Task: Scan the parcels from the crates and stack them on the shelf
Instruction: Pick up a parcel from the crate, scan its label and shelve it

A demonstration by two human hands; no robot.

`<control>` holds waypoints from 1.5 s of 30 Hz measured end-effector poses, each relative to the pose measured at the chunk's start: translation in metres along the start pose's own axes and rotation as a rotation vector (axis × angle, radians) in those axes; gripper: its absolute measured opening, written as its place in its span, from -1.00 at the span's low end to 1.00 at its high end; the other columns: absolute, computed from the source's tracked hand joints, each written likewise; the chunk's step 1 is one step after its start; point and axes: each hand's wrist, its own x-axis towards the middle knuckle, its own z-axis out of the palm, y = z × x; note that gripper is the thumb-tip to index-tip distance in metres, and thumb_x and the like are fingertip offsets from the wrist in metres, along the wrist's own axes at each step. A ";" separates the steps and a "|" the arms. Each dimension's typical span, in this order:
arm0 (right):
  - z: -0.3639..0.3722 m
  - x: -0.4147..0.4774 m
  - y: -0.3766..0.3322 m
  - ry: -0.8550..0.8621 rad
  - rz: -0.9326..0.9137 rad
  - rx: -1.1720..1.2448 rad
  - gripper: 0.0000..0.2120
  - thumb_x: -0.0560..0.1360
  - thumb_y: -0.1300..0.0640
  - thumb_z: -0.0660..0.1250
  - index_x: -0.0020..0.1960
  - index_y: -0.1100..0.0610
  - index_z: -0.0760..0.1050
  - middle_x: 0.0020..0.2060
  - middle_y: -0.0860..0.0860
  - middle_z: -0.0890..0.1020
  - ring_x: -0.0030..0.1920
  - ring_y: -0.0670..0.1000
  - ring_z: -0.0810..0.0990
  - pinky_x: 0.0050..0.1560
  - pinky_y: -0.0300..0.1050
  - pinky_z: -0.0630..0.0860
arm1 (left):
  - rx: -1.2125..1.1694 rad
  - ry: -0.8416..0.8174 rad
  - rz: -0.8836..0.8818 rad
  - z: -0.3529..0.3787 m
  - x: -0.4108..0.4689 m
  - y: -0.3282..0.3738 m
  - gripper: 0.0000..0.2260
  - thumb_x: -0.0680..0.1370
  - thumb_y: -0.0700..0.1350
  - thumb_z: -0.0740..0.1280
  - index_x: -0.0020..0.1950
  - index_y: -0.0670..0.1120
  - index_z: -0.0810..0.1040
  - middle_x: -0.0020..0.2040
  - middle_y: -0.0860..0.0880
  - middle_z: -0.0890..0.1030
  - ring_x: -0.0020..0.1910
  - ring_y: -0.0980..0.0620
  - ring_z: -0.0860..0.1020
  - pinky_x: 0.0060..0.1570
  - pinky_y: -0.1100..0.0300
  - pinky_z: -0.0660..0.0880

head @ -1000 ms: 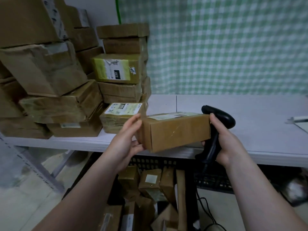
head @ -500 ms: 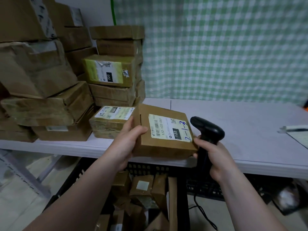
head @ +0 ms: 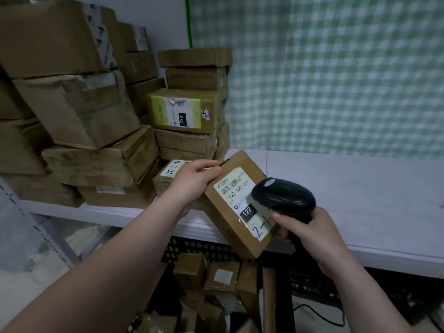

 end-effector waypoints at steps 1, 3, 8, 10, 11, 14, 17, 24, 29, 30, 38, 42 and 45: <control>0.001 0.000 0.000 -0.011 -0.004 -0.022 -0.87 0.38 0.16 0.51 -0.24 0.17 0.58 -0.51 0.07 0.57 -0.45 -0.01 0.53 -0.35 -0.10 0.48 | 0.003 0.003 -0.003 0.002 0.000 -0.003 -0.81 0.54 -0.12 0.38 0.14 -0.05 0.64 -0.01 -0.05 0.66 -0.15 0.06 0.62 -0.25 0.26 0.48; 0.001 0.000 -0.001 -0.021 -0.004 -0.044 -0.86 0.37 0.16 0.51 -0.27 0.14 0.57 -0.51 0.06 0.57 -0.45 0.00 0.53 -0.36 -0.11 0.47 | -0.011 0.026 -0.008 0.004 0.000 -0.007 -0.86 0.55 -0.11 0.37 0.09 -0.02 0.64 0.02 -0.05 0.65 -0.09 0.02 0.61 -0.18 0.19 0.50; -0.002 -0.002 -0.002 -0.052 0.007 -0.089 -0.85 0.39 0.10 0.50 -0.24 0.14 0.58 -0.49 0.06 0.58 -0.42 -0.01 0.56 -0.34 -0.14 0.50 | 0.003 0.046 -0.028 0.004 -0.003 -0.009 -0.83 0.59 -0.04 0.30 0.14 -0.01 0.59 -0.01 -0.05 0.64 -0.08 -0.03 0.64 -0.14 0.08 0.57; -0.002 -0.003 -0.003 -0.071 0.010 -0.105 -0.85 0.39 0.09 0.49 -0.22 0.16 0.59 -0.48 0.07 0.59 -0.41 0.00 0.57 -0.34 -0.15 0.50 | 0.005 0.047 -0.024 0.006 -0.003 -0.009 -0.84 0.60 -0.03 0.28 0.13 0.01 0.58 -0.01 -0.05 0.63 -0.05 -0.06 0.64 -0.04 -0.01 0.58; -0.002 -0.004 -0.003 -0.078 0.009 -0.105 -0.85 0.39 0.09 0.49 -0.22 0.16 0.59 -0.48 0.07 0.59 -0.42 0.00 0.57 -0.34 -0.14 0.50 | 0.006 0.050 -0.023 0.007 -0.003 -0.009 -0.85 0.60 -0.02 0.28 0.12 0.02 0.58 0.00 -0.05 0.62 -0.05 -0.06 0.64 -0.02 -0.04 0.58; -0.003 -0.004 -0.003 -0.078 -0.003 -0.096 -0.84 0.39 0.12 0.50 -0.26 0.19 0.58 -0.49 0.09 0.57 -0.43 0.02 0.54 -0.34 -0.10 0.48 | 0.014 0.061 -0.020 0.009 -0.003 -0.009 -0.85 0.60 -0.01 0.28 0.12 0.02 0.57 -0.01 -0.04 0.62 -0.05 -0.05 0.63 -0.02 -0.01 0.58; -0.004 -0.004 -0.002 -0.077 -0.037 -0.087 -0.85 0.40 0.19 0.49 -0.31 0.15 0.57 -0.52 0.08 0.54 -0.47 -0.01 0.51 -0.39 -0.17 0.45 | 0.002 0.071 -0.011 0.009 -0.002 -0.010 -0.82 0.59 -0.03 0.30 0.13 -0.04 0.60 -0.01 -0.03 0.63 -0.07 -0.01 0.62 -0.04 0.05 0.57; -0.007 -0.001 0.002 -0.049 -0.054 -0.046 -0.90 0.38 0.18 0.51 -0.26 0.12 0.60 -0.52 0.05 0.54 -0.47 -0.02 0.51 -0.37 -0.10 0.45 | -0.043 0.099 -0.024 0.010 0.000 -0.015 -0.91 0.57 -0.03 0.33 -0.04 0.00 0.61 -0.08 -0.06 0.63 -0.18 0.00 0.58 -0.21 0.11 0.49; -0.009 0.000 -0.001 0.020 -0.068 0.113 -0.80 0.39 0.13 0.51 -0.14 0.27 0.61 -0.45 0.15 0.55 -0.42 0.03 0.51 -0.32 -0.05 0.44 | -0.208 0.171 -0.126 -0.002 0.004 -0.009 -0.88 0.58 -0.04 0.33 0.04 -0.04 0.60 -0.05 -0.13 0.65 -0.13 -0.08 0.61 -0.10 0.01 0.57; -0.009 0.000 -0.003 0.029 -0.067 0.159 -0.82 0.39 0.13 0.50 -0.14 0.25 0.61 -0.41 0.20 0.56 -0.40 0.05 0.51 -0.32 -0.07 0.44 | -0.244 0.192 -0.143 -0.008 0.005 -0.006 -0.85 0.58 -0.03 0.33 0.08 -0.05 0.59 -0.05 -0.13 0.65 -0.12 -0.10 0.62 -0.06 -0.05 0.58; 0.016 0.007 -0.008 -0.075 0.023 0.328 -0.88 0.35 0.08 0.52 -0.12 0.06 0.67 -0.09 0.31 0.64 -0.29 0.05 0.56 -0.25 -0.03 0.47 | -0.541 0.412 -0.298 -0.065 0.024 0.007 -0.78 0.61 0.02 0.27 0.16 -0.09 0.52 -0.05 -0.14 0.68 -0.15 -0.10 0.68 -0.16 -0.06 0.63; 0.039 0.014 -0.007 -0.134 0.093 0.316 -0.61 0.27 -0.04 0.45 0.06 0.03 0.58 0.01 0.13 0.68 -0.02 0.12 0.64 -0.18 -0.05 0.50 | -0.543 0.447 -0.295 -0.064 0.031 0.007 -0.72 0.59 0.04 0.30 0.19 -0.10 0.53 -0.10 -0.12 0.66 -0.20 -0.08 0.64 -0.25 0.05 0.60; 0.056 0.020 -0.007 -0.168 0.154 0.348 -0.56 0.29 -0.06 0.43 0.14 0.02 0.56 0.08 0.06 0.66 0.03 0.09 0.64 -0.17 -0.07 0.53 | -0.527 0.453 -0.291 -0.059 0.035 0.003 -0.61 0.55 0.13 0.32 0.18 -0.15 0.51 -0.12 -0.12 0.64 -0.20 -0.09 0.63 -0.20 0.05 0.60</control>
